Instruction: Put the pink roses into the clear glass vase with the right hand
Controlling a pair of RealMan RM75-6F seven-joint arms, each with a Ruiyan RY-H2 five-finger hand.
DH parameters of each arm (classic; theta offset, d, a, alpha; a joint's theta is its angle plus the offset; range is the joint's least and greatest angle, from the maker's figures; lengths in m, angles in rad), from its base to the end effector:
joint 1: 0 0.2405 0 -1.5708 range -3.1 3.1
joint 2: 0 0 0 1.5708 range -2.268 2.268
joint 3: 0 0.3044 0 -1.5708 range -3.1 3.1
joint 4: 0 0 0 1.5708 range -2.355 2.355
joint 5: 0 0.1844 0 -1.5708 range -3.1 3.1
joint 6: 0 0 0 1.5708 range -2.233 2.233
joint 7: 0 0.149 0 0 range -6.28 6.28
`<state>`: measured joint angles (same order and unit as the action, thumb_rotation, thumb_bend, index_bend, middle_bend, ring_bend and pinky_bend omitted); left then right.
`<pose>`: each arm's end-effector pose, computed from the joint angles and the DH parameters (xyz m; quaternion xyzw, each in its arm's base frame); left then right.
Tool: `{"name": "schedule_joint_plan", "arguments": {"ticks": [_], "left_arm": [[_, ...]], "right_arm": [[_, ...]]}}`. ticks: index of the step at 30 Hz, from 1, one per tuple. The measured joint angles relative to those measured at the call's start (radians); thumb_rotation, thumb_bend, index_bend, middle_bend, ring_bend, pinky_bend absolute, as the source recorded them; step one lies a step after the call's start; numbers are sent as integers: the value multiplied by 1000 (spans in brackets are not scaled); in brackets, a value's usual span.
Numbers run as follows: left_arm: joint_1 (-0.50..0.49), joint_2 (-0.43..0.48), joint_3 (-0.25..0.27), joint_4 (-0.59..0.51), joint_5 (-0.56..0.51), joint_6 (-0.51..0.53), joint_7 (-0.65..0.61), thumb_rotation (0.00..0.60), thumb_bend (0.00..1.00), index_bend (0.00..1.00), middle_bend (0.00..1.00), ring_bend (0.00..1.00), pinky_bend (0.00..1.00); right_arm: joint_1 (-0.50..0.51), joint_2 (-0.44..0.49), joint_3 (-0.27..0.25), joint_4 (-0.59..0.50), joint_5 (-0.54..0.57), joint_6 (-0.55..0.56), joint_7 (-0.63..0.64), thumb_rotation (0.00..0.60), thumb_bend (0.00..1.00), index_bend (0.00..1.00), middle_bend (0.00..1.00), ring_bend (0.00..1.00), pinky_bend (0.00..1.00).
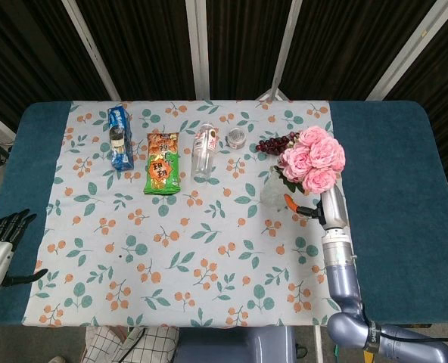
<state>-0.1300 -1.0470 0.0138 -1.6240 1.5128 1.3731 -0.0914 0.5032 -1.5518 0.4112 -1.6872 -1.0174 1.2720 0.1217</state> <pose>-0.3474 0.1895 0.2044 -0.6280 -0.4314 -0.3566 0.5407 -0.2124 -0.3511 0.0799 0.3911 -0.5838 0.5989 0.3841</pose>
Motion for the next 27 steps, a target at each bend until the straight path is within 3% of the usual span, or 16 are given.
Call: {"name": "schedule_joint_plan", "arguments": {"ticks": [9,15,27], "left_arm": [[0,-3,0,0,0,2,14,600,0,0,0,0,0],[2,-6,0,3,1,7,28,600,0,0,0,0,0],[10,-18,-4,24,-9,23,133,600,0,0,0,0,0]], "right_arm": [[-66,110,-86,-29,-64,0,-32,600,308,0,0,0,0],[-113,208,-172,-26,-147,10,-106,600,308,0,0,0,0],[-287,352,-385,89,-381,201,-322,600,308,0,0,0,0]]}}
